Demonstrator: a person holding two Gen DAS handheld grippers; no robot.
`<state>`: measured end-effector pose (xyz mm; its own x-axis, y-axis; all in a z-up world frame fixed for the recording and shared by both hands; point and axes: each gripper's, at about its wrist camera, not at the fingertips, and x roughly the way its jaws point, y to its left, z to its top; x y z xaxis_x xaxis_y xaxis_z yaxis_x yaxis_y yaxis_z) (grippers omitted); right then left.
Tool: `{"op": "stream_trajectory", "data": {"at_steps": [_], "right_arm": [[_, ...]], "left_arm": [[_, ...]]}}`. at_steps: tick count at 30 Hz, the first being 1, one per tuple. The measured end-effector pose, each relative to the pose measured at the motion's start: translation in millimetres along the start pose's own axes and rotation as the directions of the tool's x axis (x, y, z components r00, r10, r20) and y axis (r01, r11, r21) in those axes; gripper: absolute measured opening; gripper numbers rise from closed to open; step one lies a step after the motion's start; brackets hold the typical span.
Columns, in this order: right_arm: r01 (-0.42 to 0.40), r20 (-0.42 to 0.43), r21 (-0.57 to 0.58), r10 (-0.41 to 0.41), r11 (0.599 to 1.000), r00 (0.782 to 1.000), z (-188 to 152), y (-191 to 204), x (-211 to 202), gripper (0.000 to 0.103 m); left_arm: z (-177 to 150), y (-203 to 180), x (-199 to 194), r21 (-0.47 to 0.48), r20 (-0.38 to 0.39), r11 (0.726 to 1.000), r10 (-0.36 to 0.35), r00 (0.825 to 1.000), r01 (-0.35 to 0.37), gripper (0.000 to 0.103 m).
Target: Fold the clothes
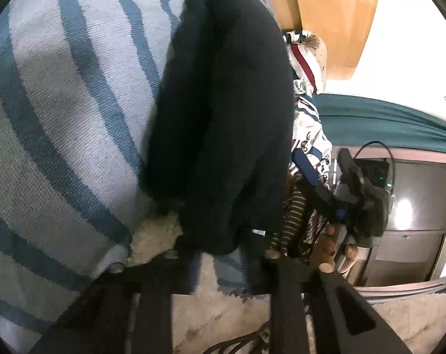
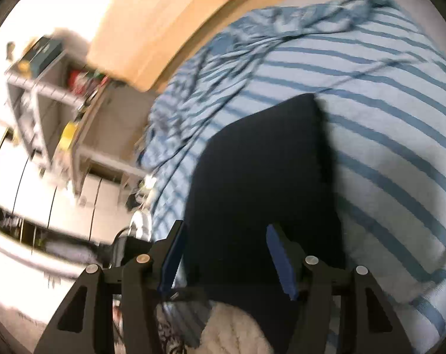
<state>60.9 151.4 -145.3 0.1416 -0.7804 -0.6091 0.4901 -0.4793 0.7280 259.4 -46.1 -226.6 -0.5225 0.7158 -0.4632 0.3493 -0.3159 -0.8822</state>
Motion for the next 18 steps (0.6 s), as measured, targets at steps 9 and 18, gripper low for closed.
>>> {"op": "stream_trajectory", "data": {"at_steps": [9,18], "right_arm": [[0.081,-0.094,-0.103,-0.091,0.991,0.991,-1.9,14.4,35.5,0.059],[0.072,0.039,0.026,-0.073,0.997,0.997,-2.7,-2.5,-2.0,0.066]], "left_arm": [[-13.9,6.2,4.8,-0.076,-0.106,0.997,0.001,0.994,-0.009,0.012],[-29.0,3.6,-12.7,-0.057,-0.042,0.997,-0.056,0.998,0.053,0.016]]}}
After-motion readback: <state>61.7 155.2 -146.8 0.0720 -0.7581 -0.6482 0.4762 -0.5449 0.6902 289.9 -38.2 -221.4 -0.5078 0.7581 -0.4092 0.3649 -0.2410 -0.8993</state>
